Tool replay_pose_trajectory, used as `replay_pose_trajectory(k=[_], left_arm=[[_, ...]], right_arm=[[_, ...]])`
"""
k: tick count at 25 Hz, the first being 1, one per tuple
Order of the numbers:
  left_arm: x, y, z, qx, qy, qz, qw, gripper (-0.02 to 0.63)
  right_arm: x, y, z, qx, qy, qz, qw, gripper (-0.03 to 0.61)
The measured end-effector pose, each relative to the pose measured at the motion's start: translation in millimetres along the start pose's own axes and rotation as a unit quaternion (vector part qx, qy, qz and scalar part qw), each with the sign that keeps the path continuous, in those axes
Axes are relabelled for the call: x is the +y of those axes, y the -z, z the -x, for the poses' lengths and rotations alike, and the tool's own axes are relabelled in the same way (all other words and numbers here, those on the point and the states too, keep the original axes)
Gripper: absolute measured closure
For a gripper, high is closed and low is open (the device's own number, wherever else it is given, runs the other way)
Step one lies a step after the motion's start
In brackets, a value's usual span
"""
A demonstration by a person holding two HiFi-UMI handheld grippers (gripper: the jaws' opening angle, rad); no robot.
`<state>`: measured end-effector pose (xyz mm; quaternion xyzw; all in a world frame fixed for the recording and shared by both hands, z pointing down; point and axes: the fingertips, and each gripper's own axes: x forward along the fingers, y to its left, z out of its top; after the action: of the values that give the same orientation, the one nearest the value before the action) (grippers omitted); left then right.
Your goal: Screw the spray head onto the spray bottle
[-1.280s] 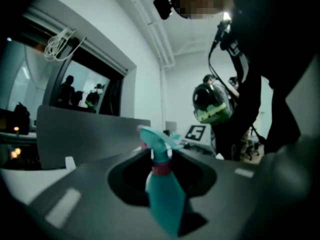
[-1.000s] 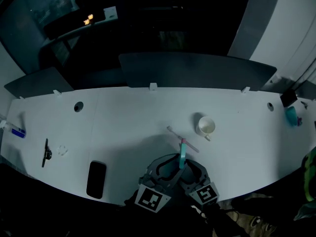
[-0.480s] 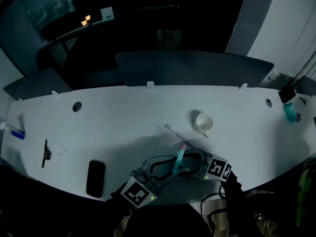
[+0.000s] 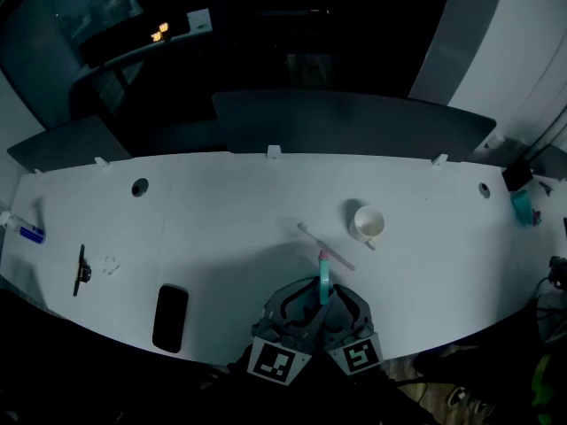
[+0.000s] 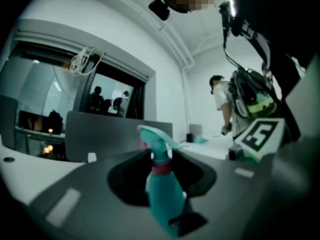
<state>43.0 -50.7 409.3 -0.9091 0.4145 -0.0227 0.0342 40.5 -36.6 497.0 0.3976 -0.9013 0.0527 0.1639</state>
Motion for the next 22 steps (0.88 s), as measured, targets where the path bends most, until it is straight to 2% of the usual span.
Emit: replay_pose_trajectory(k=[2,3,6,8,10,12,13,14,15,17,18,20,22], left_arm=[[0,-2,-1,-0.011,-0.012,0.009,0.9998,0.485],[0,-3,-1,-0.015,-0.007,0.012,0.9998,0.486],[-1,-4,1,-0.022,0.045,0.021,0.9985,0.486],[-5,-5,4,-0.027,0.105,0.011,0.994,0.486],[-10,-5,7,-0.024,0.164,0.002,0.9861,0.485],[-11,-3,8,-0.011,0.195,-0.004,0.9808,0.485],[-11,-1,9,-0.003,0.197,-0.004,0.9804,0.485],[-10,1,9,0.001,0.193,-0.003,0.9812,0.485],[-9,2,9,0.003,0.183,-0.001,0.9832,0.485],[-6,3,8,0.007,0.148,-0.003,0.989,0.485],[-5,3,7,0.01,0.126,-0.007,0.9919,0.485],[-3,3,2,0.009,0.08,-0.008,0.9967,0.484],[-1,1,-4,0.0,0.037,0.006,0.9993,0.485]], right_arm=[[-1,-1,-6,0.004,0.005,0.008,1.0,0.268],[-2,-2,-7,0.001,-0.013,0.012,1.0,0.273],[-2,2,-6,-0.022,-0.121,0.047,0.991,0.276],[0,7,-5,-0.025,-0.217,0.069,0.973,0.276],[2,8,-4,-0.006,-0.305,0.066,0.95,0.276],[4,9,-4,0.024,-0.349,0.071,0.934,0.275],[3,8,-5,0.035,-0.349,0.076,0.933,0.275],[2,8,-4,0.04,-0.333,0.077,0.939,0.275],[-2,7,-2,0.037,-0.302,0.071,0.95,0.275],[-9,0,6,0.001,-0.207,0.031,0.978,0.275],[-11,-6,11,-0.024,-0.158,0.005,0.987,0.275],[-6,-10,15,-0.042,-0.078,-0.022,0.996,0.275],[1,-6,12,-0.021,-0.024,-0.017,0.999,0.275]])
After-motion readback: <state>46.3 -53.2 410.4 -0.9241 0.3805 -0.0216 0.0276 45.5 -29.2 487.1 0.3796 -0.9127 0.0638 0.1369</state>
